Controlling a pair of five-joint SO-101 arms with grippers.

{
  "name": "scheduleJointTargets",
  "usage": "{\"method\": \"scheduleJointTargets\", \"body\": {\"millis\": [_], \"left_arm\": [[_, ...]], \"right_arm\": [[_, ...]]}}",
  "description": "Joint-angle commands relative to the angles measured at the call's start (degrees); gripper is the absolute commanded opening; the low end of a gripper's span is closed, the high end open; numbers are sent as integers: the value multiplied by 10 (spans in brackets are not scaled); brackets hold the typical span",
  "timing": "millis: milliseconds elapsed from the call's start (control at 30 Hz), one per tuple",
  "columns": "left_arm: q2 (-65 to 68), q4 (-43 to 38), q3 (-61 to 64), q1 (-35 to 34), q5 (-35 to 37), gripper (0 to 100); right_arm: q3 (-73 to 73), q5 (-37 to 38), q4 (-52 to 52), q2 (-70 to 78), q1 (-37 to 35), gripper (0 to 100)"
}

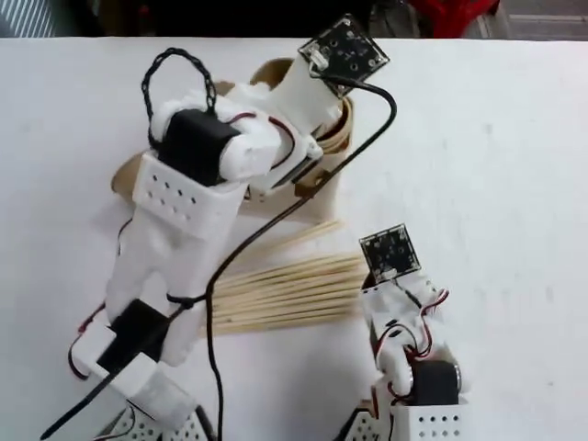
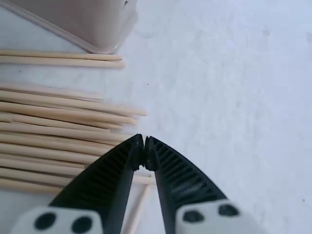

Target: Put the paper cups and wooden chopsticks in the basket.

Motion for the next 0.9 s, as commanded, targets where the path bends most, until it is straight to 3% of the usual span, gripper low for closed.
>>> {"method": "scheduleJointTargets", "body": {"millis": [0, 167, 600, 867], "left_arm": [[-7, -23, -72, -7, -8, 142], [-1, -25, -154, -8, -6, 142], [-2, -211, 58, -12, 9, 142], [-7, -207, 33, -12, 9, 142]], "right_arm": [[-2, 8, 0, -5, -2, 18], [2, 9, -2, -5, -2, 18], [3, 9, -2, -5, -2, 18], [3, 9, -2, -5, -3, 18]]}}
